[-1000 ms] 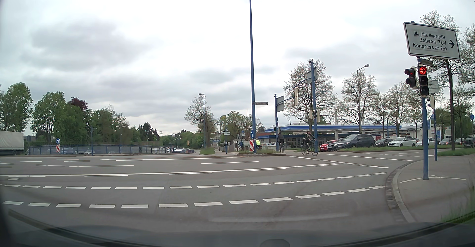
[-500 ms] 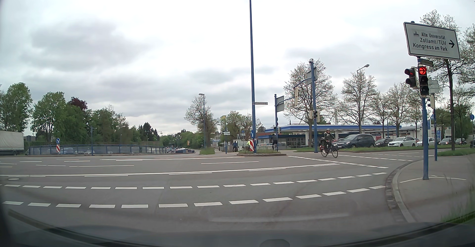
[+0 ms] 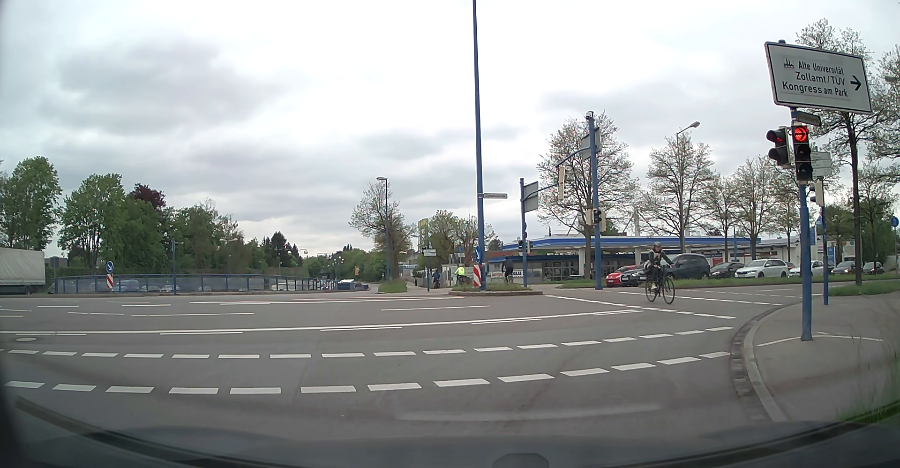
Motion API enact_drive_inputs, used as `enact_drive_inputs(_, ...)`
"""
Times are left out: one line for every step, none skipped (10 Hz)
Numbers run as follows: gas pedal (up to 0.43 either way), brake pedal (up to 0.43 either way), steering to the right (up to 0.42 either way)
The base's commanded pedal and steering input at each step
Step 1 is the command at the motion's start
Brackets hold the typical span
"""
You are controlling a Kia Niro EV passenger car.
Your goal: Follow the waypoints while adhering to traffic rules and regulations
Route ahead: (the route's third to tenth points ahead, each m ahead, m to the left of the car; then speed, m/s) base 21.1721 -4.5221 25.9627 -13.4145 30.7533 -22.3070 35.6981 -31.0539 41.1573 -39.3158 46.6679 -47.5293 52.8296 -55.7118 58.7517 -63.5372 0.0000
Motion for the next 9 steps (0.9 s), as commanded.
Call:
enact_drive_inputs(0.000, 0.244, 0.033)
enact_drive_inputs(0.000, 0.244, 0.033)
enact_drive_inputs(0.000, 0.244, 0.033)
enact_drive_inputs(0.000, 0.244, 0.033)
enact_drive_inputs(0.000, 0.244, 0.033)
enact_drive_inputs(0.000, 0.244, 0.033)
enact_drive_inputs(0.000, 0.244, 0.033)
enact_drive_inputs(0.000, 0.244, 0.033)
enact_drive_inputs(0.000, 0.244, 0.033)
